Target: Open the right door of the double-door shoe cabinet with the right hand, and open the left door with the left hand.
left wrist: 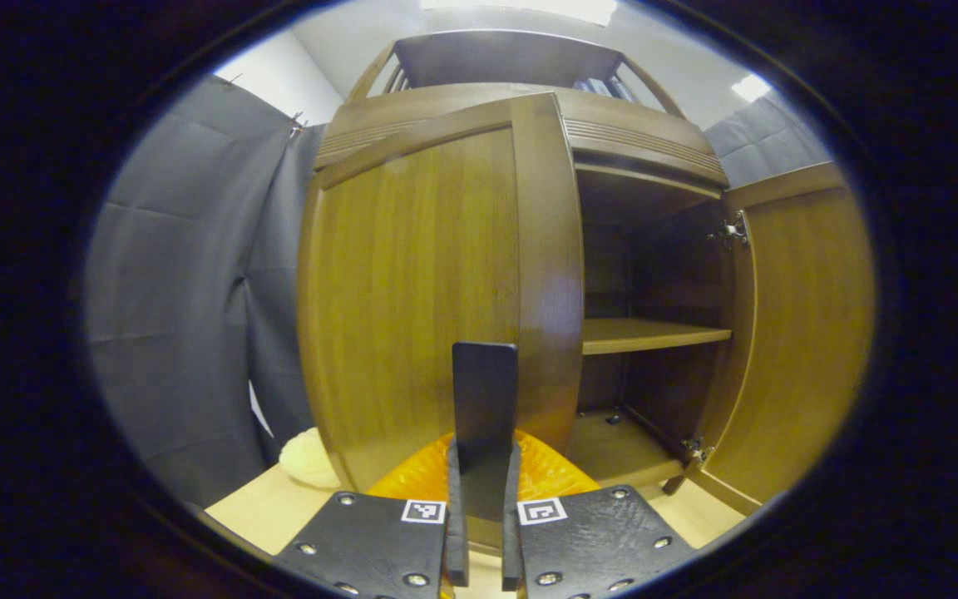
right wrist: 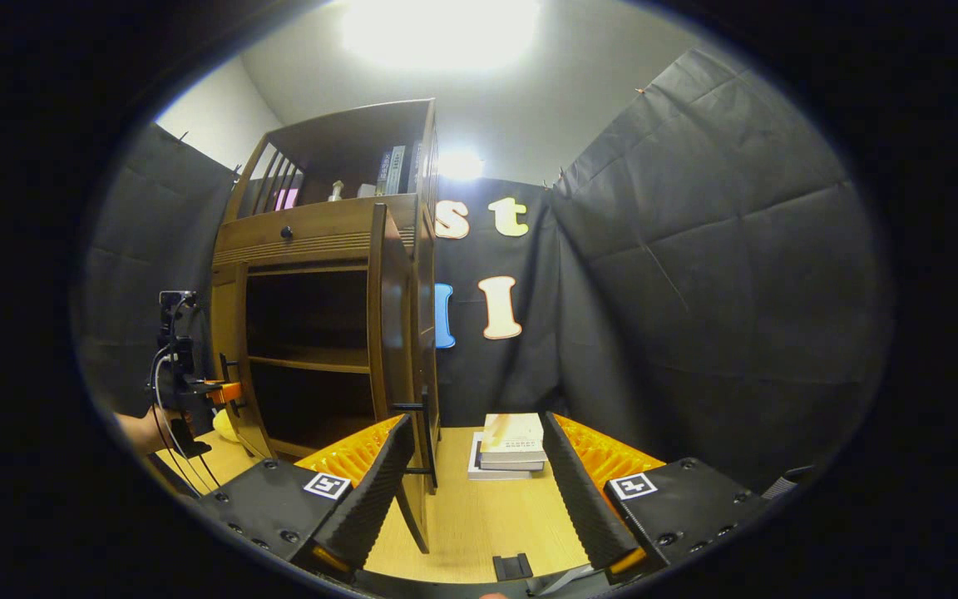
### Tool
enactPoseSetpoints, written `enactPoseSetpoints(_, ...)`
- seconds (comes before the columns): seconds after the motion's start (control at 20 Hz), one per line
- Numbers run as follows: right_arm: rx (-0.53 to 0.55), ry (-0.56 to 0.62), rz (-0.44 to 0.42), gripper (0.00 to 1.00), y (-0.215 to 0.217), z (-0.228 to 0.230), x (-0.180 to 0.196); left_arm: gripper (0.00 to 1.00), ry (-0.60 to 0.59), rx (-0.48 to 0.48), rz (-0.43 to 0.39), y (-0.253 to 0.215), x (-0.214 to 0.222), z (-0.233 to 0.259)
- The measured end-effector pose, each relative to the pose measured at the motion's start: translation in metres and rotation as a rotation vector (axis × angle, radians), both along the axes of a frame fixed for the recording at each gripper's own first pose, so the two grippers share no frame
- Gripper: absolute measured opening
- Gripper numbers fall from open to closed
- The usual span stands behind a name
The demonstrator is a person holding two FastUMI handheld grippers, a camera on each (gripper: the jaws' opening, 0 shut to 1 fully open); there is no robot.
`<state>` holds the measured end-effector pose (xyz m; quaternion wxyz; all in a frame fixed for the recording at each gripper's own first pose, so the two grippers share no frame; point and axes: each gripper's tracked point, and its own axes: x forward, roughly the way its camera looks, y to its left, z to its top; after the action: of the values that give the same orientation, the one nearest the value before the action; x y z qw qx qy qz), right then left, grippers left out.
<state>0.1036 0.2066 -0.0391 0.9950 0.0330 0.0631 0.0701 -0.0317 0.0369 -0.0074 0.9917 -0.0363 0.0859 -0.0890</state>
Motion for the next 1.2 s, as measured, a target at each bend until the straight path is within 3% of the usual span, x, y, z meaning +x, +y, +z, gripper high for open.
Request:
enactPoseSetpoints(0.45,0.019,0.01,0.141,0.96,0.034,-0.004,-0.019,0.19,0.02,0.044,0.077,0.064,-0.046,-0.001)
enactPoseSetpoints(1.2,0.013,0.01,0.202,0.96,0.128,0.006,-0.022,0.18,0.011,0.011,0.024,0.124,-0.068,0.002)
